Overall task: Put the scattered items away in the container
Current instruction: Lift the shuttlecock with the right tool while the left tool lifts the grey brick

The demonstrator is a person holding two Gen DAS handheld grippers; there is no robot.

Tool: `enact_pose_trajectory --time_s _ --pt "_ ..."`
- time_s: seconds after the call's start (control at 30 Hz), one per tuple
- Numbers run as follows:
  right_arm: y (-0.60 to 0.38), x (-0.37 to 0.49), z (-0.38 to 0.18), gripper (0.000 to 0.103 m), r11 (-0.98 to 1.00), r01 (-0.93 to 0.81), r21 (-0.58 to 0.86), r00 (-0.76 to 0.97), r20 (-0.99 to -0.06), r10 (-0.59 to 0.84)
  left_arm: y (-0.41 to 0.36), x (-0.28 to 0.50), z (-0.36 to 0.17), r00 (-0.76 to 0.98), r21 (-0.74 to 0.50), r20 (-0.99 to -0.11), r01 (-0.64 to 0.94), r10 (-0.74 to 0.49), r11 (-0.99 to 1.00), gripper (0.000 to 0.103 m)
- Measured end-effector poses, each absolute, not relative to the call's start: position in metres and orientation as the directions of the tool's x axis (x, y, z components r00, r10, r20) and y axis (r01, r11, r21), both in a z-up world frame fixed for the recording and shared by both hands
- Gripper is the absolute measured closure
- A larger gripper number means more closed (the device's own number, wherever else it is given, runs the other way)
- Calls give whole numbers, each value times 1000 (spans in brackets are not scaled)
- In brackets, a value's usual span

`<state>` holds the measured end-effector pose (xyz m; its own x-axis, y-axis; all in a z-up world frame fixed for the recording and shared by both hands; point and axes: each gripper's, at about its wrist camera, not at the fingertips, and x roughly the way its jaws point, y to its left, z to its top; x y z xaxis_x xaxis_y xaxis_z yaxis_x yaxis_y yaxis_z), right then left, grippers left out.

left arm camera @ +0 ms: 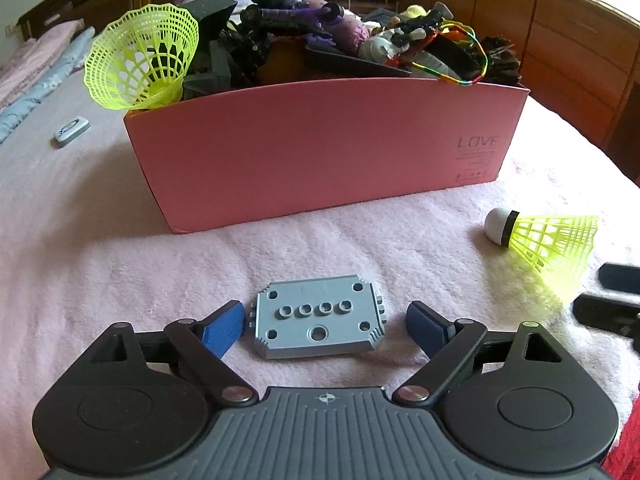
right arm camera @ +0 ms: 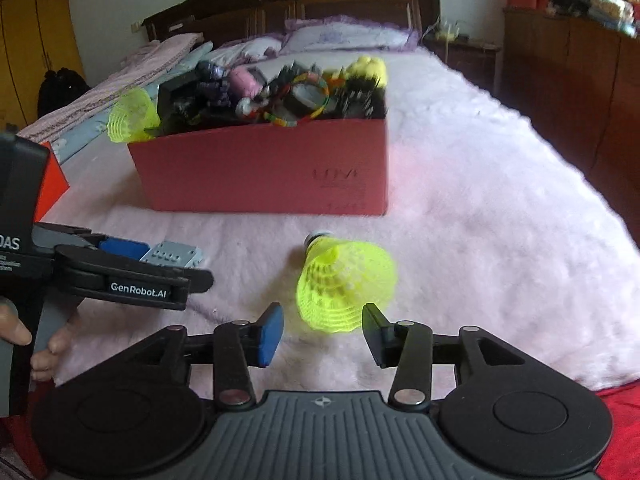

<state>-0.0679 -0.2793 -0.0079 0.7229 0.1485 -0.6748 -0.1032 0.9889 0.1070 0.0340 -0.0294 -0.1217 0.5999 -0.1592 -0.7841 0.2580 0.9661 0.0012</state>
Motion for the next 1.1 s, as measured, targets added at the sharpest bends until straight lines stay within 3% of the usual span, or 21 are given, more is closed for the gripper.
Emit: enact_pose_trajectory --time_s 0.07,0.17,0.4,0.63,0.8,1.03,1.1 --pt "-281 -71 -1 56 993 -87 86 749 -651 122 -30 35 -123 601 2 -784 258 -158 966 14" --pt "-284 -67 2 45 993 -71 91 767 -632 113 -31 35 -123 601 3 -783 258 -158 966 14" --pt "-281 -41 -9 32 992 -77 104 746 -654 127 -27 35 -117 614 7 -775 248 -151 969 14" --pt "-279 -43 -11 32 994 -30 108 753 -652 93 -25 39 -120 604 2 -782 246 -152 969 14" --pt "-284 -55 -6 42 990 14 140 754 -652 81 -25 39 -122 603 0 -783 247 -153 969 14" --pt "-271 -42 -8 60 989 -50 138 739 -662 130 -24 36 -120 605 -1 -781 252 -158 968 12" --pt "-269 -34 -11 82 986 -58 154 725 -673 148 -23 36 -118 609 -1 -778 251 -159 968 12"
